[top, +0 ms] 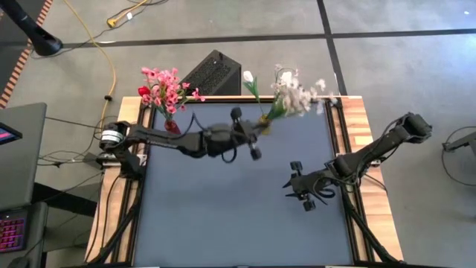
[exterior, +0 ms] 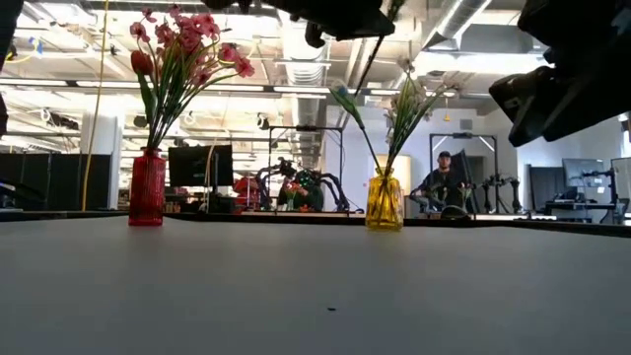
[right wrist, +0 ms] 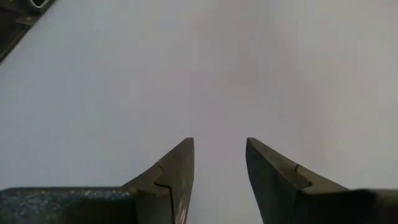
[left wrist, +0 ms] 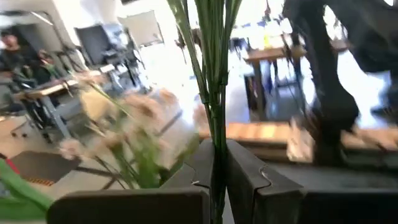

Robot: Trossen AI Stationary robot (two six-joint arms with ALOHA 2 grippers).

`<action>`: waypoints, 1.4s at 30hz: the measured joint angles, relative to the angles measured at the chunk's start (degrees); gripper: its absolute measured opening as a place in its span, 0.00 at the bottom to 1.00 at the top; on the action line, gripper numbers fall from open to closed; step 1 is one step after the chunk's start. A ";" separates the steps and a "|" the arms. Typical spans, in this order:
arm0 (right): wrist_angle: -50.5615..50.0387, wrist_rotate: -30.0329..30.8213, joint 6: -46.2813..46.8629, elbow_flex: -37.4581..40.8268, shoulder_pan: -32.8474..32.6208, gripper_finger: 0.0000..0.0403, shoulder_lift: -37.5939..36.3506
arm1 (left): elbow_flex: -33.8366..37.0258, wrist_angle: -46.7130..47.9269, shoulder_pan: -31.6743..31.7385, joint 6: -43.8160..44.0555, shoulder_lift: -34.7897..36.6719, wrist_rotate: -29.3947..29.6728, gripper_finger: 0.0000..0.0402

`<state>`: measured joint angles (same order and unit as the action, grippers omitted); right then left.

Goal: Sort flowers into vase by color
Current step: Put the white flowers into the yellow vase

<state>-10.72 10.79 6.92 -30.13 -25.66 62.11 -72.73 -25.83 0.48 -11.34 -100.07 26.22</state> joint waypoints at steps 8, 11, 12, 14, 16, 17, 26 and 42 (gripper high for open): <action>-2.89 -0.02 -0.51 0.00 1.10 0.42 -2.20 | 0.82 -10.32 8.24 8.37 -0.42 -4.50 0.02; -6.60 1.86 0.46 0.00 1.06 0.42 -5.32 | 2.04 -16.12 9.73 10.74 -2.30 -5.30 0.02; -7.05 2.82 0.57 0.00 1.07 0.42 -6.31 | 2.52 -17.77 9.92 11.31 -3.22 -5.41 0.02; -8.66 4.84 0.54 -0.07 1.08 0.42 -8.31 | 2.63 -23.68 9.84 11.35 -5.98 -5.56 0.02; -9.83 6.19 0.26 0.00 1.09 0.42 -9.79 | 2.71 -27.96 9.19 10.73 -8.58 -4.55 0.02; -9.89 6.58 -0.03 -0.02 1.15 0.42 -10.41 | 2.70 -30.31 8.86 9.93 -10.07 -3.51 0.02; -8.29 7.28 -1.30 4.15 4.44 0.42 -15.08 | 2.70 -48.60 8.51 5.31 -20.98 3.04 0.02; -7.20 5.66 -3.99 4.26 9.28 0.42 -16.02 | 1.16 -55.55 13.50 9.67 -30.40 -0.43 0.02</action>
<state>-17.93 16.44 2.93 -25.87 -16.38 46.09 -71.57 -81.38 13.98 -1.67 -130.48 25.78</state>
